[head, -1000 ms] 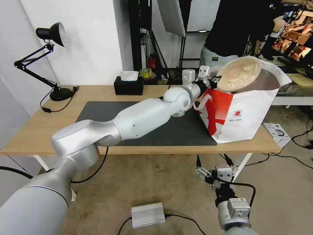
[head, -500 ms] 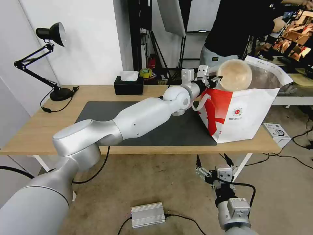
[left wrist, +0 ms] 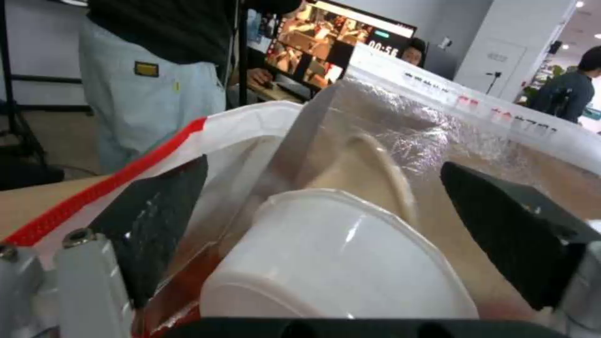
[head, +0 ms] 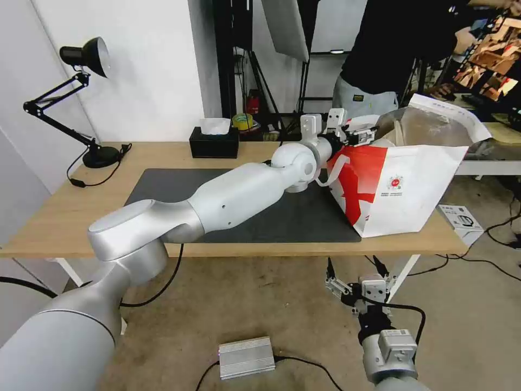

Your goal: Pick up the trash from the table and place it into the takeout bag.

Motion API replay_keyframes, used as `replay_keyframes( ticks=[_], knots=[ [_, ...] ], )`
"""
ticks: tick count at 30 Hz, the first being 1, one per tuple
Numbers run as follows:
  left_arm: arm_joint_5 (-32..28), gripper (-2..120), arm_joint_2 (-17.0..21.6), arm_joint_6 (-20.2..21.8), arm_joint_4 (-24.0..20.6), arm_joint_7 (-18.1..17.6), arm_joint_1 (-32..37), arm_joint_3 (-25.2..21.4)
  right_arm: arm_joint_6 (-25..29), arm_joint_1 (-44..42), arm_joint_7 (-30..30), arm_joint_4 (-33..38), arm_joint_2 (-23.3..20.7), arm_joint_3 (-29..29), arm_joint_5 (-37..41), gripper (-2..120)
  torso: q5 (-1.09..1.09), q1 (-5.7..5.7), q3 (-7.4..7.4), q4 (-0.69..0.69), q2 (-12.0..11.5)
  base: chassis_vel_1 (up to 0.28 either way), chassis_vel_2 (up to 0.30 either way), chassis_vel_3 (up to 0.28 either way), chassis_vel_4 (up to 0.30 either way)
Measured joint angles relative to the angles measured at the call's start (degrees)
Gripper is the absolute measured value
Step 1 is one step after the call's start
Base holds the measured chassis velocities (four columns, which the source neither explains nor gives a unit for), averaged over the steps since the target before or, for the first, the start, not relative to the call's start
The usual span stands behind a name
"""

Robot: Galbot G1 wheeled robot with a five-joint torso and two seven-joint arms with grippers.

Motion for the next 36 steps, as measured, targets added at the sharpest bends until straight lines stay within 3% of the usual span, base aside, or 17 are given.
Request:
replay_keyframes(
  ticks=[10,15,19,24,30,35,36],
  knots=[
    [1.6,100,1.3,-3.1,-2.3,-0.1,-0.2,-0.8,0.0,0.0,0.0,0.0,0.0,0.0,0.0,100,0.0,0.0,0.0,-0.01,0.0,0.0,0.0,0.0,0.0],
    [5.0,100,4.3,-6.1,-7.6,-3.5,0.2,-3.9,0.0,0.0,0.0,0.0,0.0,0.0,0.0,100,0.0,0.0,0.0,-0.02,0.0,0.0,0.0,0.0,0.0],
    [8.0,100,9.5,-7.6,-13.8,-6.6,0.3,-4.9,0.0,0.0,0.0,0.0,0.0,0.0,0.0,100,-0.01,0.0,0.0,0.02,0.0,0.0,0.0,0.0,0.0],
    [9.2,100,14.2,-9.7,-18.9,-7.9,0.3,-5.2,0.0,0.0,0.0,0.0,0.0,0.0,0.0,100,-0.01,0.0,0.0,0.01,0.0,0.0,0.0,0.0,0.0],
    [10.6,100,17.0,-11.9,-23.2,-9.7,0.7,-6.5,0.0,0.0,0.0,0.0,0.0,0.0,0.0,100,-0.01,0.0,0.0,0.0,0.0,0.0,0.0,0.0,0.0],
    [14.6,100,19.8,-12.8,-28.6,-13.6,2.3,-7.8,0.0,0.0,0.0,0.0,0.0,0.0,0.0,100,0.0,0.0,0.0,0.0,0.0,0.0,0.0,0.0,0.0],
    [16.6,100,21.2,-12.9,-31.6,-15.6,3.5,-8.5,0.0,0.0,0.0,0.0,0.0,0.0,0.0,100,0.0,0.0,0.0,0.0,0.0,0.0,0.0,0.0,0.0]
  ],
)
